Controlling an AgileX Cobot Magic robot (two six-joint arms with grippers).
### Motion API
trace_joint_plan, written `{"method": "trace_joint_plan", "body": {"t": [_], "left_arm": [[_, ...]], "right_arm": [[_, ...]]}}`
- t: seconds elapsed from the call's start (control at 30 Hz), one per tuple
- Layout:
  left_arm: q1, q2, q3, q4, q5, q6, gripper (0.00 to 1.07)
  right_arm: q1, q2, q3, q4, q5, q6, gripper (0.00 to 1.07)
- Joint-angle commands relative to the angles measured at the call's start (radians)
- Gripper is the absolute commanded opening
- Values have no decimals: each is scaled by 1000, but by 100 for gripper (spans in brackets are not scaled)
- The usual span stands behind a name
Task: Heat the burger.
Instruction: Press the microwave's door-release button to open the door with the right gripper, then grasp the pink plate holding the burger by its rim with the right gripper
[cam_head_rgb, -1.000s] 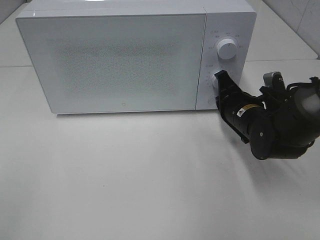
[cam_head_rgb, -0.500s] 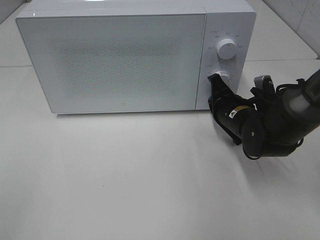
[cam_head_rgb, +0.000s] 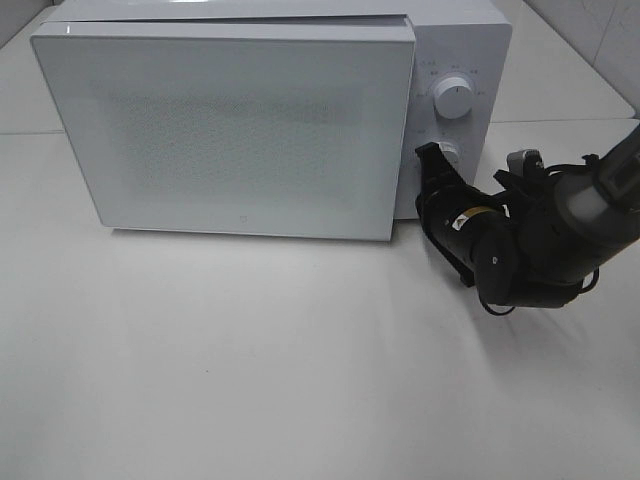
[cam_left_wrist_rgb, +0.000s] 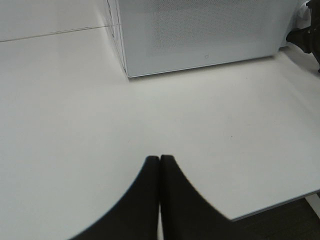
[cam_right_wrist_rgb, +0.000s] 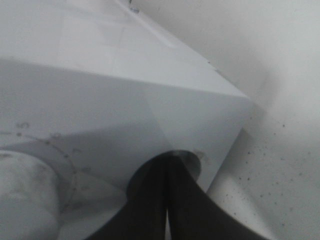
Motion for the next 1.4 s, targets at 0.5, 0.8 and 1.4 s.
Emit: {"method": "trace_joint_plan", "body": {"t": [0.5, 0.8, 1.4], "left_arm": [[2, -20, 2, -4, -16, -6, 0], [2, -20, 2, -4, -16, -5, 0], [2, -20, 2, -4, -16, -3, 0]], "right_arm": [[-16, -38, -65, -23, -72, 3, 0], [-16, -164, 113, -32, -17, -23, 0], [-16, -330, 298, -431, -2, -478, 0]]}}
